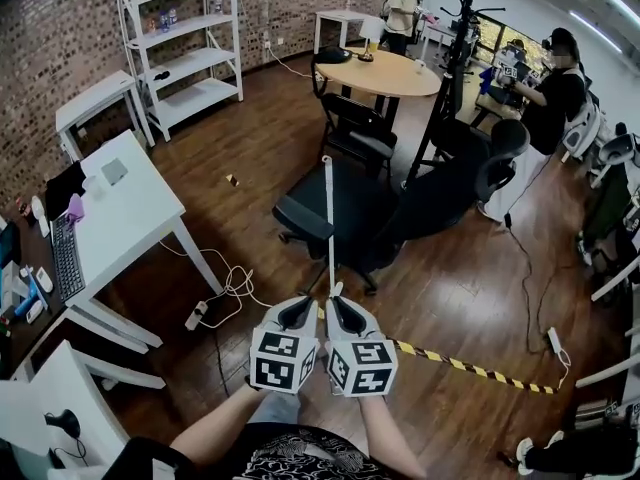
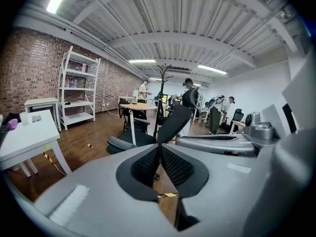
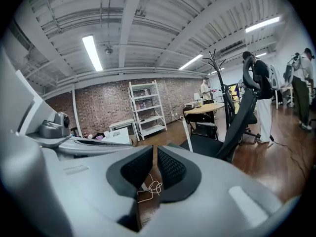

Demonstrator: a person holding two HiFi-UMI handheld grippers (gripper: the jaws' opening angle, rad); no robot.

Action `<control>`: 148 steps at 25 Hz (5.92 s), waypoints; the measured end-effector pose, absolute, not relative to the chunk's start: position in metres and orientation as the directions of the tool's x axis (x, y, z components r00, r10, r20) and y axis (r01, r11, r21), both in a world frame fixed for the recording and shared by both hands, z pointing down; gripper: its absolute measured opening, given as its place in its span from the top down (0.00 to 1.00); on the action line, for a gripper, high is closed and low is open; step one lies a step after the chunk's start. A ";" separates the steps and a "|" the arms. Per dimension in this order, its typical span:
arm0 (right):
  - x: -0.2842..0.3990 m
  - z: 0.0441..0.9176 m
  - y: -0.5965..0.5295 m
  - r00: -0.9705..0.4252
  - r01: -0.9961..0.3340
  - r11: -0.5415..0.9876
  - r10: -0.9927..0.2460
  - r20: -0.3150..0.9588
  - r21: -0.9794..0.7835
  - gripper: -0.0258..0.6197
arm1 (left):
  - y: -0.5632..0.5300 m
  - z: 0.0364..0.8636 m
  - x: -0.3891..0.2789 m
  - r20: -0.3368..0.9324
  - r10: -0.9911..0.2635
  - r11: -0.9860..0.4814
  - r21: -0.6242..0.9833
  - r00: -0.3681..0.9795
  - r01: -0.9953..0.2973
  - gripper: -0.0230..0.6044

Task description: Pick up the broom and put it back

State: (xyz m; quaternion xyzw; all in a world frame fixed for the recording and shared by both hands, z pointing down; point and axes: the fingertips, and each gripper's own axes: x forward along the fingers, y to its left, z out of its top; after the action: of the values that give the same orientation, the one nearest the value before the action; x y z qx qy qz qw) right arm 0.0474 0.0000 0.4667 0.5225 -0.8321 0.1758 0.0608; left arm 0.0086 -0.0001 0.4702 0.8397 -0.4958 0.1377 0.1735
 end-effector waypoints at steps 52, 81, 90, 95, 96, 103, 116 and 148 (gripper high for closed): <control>0.041 0.562 -0.395 -0.388 -0.922 0.351 -0.835 0.391 -0.164 0.70 | -0.343 0.504 0.000 0.438 -0.752 -0.465 0.177 0.493 -0.867 0.89; 0.041 0.622 -0.495 -0.359 -0.920 0.389 -0.806 0.470 -0.036 0.84 | -0.411 0.529 -0.007 0.494 -0.758 -0.383 0.191 0.425 -0.904 0.89; 0.062 0.619 -0.485 -0.313 -0.940 0.340 -0.825 0.470 -0.028 0.84 | -0.400 0.531 -0.008 0.493 -0.747 -0.399 0.204 0.446 -0.894 0.89; 0.078 0.612 -0.470 -0.284 -0.951 0.309 -0.843 0.458 -0.019 0.84 | -0.391 0.528 -0.004 0.484 -0.739 -0.421 0.213 0.470 -0.882 0.89; 0.080 0.610 -0.465 -0.281 -0.952 0.306 -0.845 0.455 -0.019 0.84 | -0.389 0.527 -0.003 0.481 -0.737 -0.427 0.215 0.475 -0.879 0.89; 0.097 0.600 -0.427 -0.237 -0.967 0.254 -0.862 0.448 -0.023 0.84 | -0.368 0.519 0.004 0.459 -0.727 -0.457 0.233 0.511 -0.858 0.89; 0.104 0.524 -0.342 -0.188 -0.982 0.179 -0.925 0.330 -0.058 0.84 | -0.314 0.494 -0.004 0.388 -0.744 -0.493 0.233 0.544 -0.839 0.90; 0.097 0.389 -0.240 -0.185 -0.982 0.187 -0.979 0.087 0.016 0.84 | -0.246 0.430 0.008 0.225 -0.772 -0.565 0.187 0.595 -0.804 0.96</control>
State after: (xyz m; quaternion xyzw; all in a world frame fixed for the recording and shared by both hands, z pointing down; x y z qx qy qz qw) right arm 0.0975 -0.2399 0.3891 0.6371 -0.7695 0.0218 0.0388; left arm 0.0080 -0.2464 0.4300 0.8825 -0.4464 0.0589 0.1360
